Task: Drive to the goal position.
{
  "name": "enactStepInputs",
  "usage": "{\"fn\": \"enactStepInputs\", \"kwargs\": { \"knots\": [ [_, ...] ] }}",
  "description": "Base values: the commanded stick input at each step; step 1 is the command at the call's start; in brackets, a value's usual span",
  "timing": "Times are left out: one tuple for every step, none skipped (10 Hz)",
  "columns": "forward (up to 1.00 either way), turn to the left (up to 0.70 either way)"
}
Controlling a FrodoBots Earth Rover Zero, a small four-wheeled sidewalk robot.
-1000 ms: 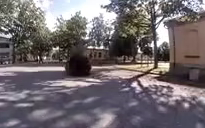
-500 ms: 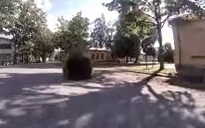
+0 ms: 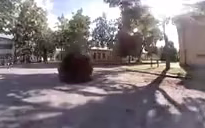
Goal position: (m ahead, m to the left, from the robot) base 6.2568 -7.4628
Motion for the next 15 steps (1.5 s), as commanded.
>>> {"fn": "enactStepInputs", "kwargs": {
  "knots": [
    [0.00, 0.00],
    [0.00, 0.00],
    [0.00, 0.00],
    [0.00, 0.00],
    [0.00, 0.00],
    [0.00, 0.00],
    [0.00, 0.00],
    [0.19, 0.00],
    [0.70, 0.00],
    [0.70, 0.00],
    [0.70, 0.00],
    [0.70, 0.00],
    [0.70, -0.03],
    [0.70, -0.18],
    [0.70, -0.32]
  ]
}}
